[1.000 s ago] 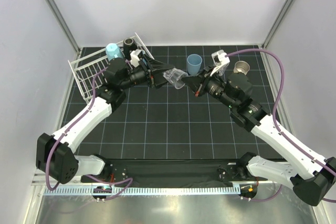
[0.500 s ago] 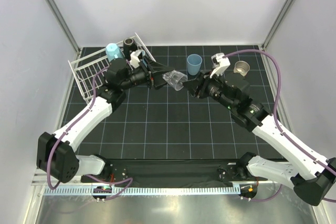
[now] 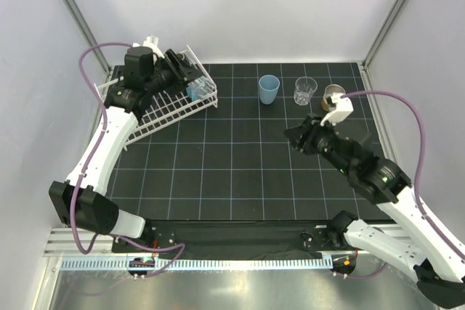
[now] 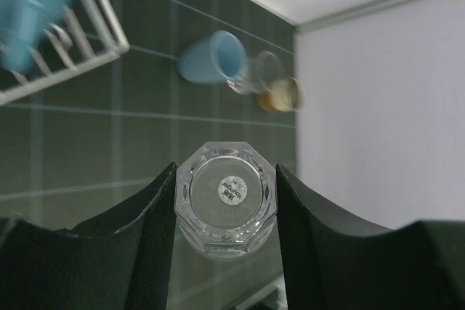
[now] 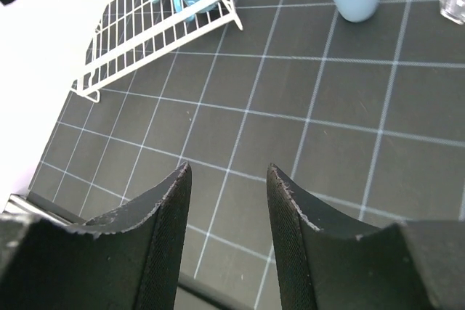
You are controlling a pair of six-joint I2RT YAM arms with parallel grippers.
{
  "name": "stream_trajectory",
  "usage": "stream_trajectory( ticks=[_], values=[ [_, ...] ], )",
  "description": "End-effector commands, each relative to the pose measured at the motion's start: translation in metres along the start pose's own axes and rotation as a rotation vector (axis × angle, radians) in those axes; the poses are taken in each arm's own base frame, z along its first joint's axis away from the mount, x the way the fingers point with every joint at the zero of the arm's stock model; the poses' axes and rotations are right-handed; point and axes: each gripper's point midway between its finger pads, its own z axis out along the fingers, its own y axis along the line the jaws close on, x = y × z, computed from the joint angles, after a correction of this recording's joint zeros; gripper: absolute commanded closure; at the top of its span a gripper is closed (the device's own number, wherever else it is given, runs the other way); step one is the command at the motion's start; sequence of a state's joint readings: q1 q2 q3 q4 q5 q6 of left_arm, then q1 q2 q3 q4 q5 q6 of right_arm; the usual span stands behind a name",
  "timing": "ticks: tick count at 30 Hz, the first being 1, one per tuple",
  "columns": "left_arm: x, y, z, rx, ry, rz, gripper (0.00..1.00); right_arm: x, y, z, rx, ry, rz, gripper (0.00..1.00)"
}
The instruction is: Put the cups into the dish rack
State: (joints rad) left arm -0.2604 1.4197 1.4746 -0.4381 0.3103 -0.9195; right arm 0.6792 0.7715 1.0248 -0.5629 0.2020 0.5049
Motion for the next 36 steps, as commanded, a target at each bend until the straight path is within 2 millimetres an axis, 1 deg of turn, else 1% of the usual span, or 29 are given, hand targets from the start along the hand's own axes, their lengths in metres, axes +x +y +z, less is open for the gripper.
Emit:
stream_trajectory(
  ticks=[1,2,3,4,5,7,8,10,12,13,14,15,16,17,18,19,20,22,23,24,26,27,30,32,36],
  values=[
    [-0.026,0.048,0.001,-0.227,-0.084,0.262,1.0,0.011,-0.018,-0.02,0.065,0.031,0.012,0.52],
    [-0.035,0.056,0.001,-0.268,-0.116,0.322,1.0,0.008,-0.021,-0.027,0.07,0.016,0.013,0.52],
    [-0.043,0.058,0.002,-0.288,-0.141,0.344,1.0,0.008,-0.023,-0.03,0.074,0.013,0.011,0.52],
    [-0.05,0.068,0.005,-0.332,-0.161,0.364,1.0,0.01,-0.026,-0.034,0.086,0.018,0.004,0.52],
    [-0.059,0.077,0.005,-0.383,-0.192,0.386,1.0,0.007,-0.029,-0.038,0.092,0.005,0.004,0.51],
    [-0.07,0.086,0.008,-0.411,-0.232,0.4,1.0,0.006,-0.032,-0.045,0.103,0.0,-0.006,0.51],
    [-0.074,0.092,0.011,-0.43,-0.247,0.401,1.0,0.003,-0.034,-0.048,0.109,-0.011,-0.003,0.49],
    [-0.082,0.106,0.017,-0.469,-0.275,0.424,1.0,0.006,-0.038,-0.051,0.125,0.0,-0.004,0.49],
    [-0.089,0.118,0.018,-0.526,-0.302,0.454,1.0,0.007,-0.041,-0.056,0.137,-0.002,-0.003,0.49],
    [-0.087,0.128,0.021,-0.546,-0.3,0.468,1.0,0.006,-0.043,-0.058,0.14,-0.007,0.0,0.49],
    [-0.093,0.128,0.026,-0.536,-0.334,0.48,1.0,0.006,-0.044,-0.06,0.145,-0.012,0.004,0.48],
    [-0.095,0.132,0.028,-0.541,-0.344,0.515,1.0,0.005,-0.047,-0.064,0.157,-0.025,0.006,0.48],
    [-0.089,0.143,0.033,-0.553,-0.337,0.523,1.0,0.004,-0.049,-0.066,0.162,-0.028,0.007,0.48],
    [-0.096,0.143,0.038,-0.54,-0.379,0.528,1.0,0.003,-0.05,-0.068,0.165,-0.036,0.013,0.48],
    [-0.096,0.149,0.04,-0.554,-0.385,0.528,1.0,0.003,-0.052,-0.072,0.172,-0.042,0.014,0.48],
    [-0.097,0.152,0.043,-0.554,-0.392,0.528,1.0,0.003,-0.053,-0.072,0.175,-0.042,0.016,0.48],
    [-0.096,0.159,0.052,-0.561,-0.387,0.53,1.0,0.002,-0.053,-0.074,0.176,-0.045,0.021,0.48],
    [-0.098,0.167,0.058,-0.582,-0.388,0.53,1.0,0.003,-0.054,-0.075,0.181,-0.042,0.025,0.48],
    [-0.1,0.168,0.062,-0.582,-0.391,0.531,1.0,0.003,-0.054,-0.076,0.18,-0.039,0.028,0.48],
    [-0.099,0.177,0.07,-0.596,-0.379,0.534,1.0,0.005,-0.054,-0.076,0.182,-0.033,0.028,0.48],
    [-0.104,0.178,0.075,-0.604,-0.386,0.535,1.0,0.003,-0.054,-0.077,0.183,-0.031,0.03,0.48],
    [-0.103,0.186,0.082,-0.616,-0.375,0.536,1.0,0.004,-0.054,-0.077,0.184,-0.029,0.032,0.48],
    [-0.103,0.192,0.091,-0.619,-0.368,0.533,1.0,0.005,-0.054,-0.078,0.19,-0.021,0.039,0.48],
    [-0.098,0.198,0.1,-0.611,-0.342,0.535,1.0,0.006,-0.055,-0.078,0.191,-0.017,0.043,0.48],
    [-0.098,0.207,0.104,-0.628,-0.363,0.523,1.0,0.007,-0.055,-0.078,0.196,-0.012,0.049,0.48]
  ],
)
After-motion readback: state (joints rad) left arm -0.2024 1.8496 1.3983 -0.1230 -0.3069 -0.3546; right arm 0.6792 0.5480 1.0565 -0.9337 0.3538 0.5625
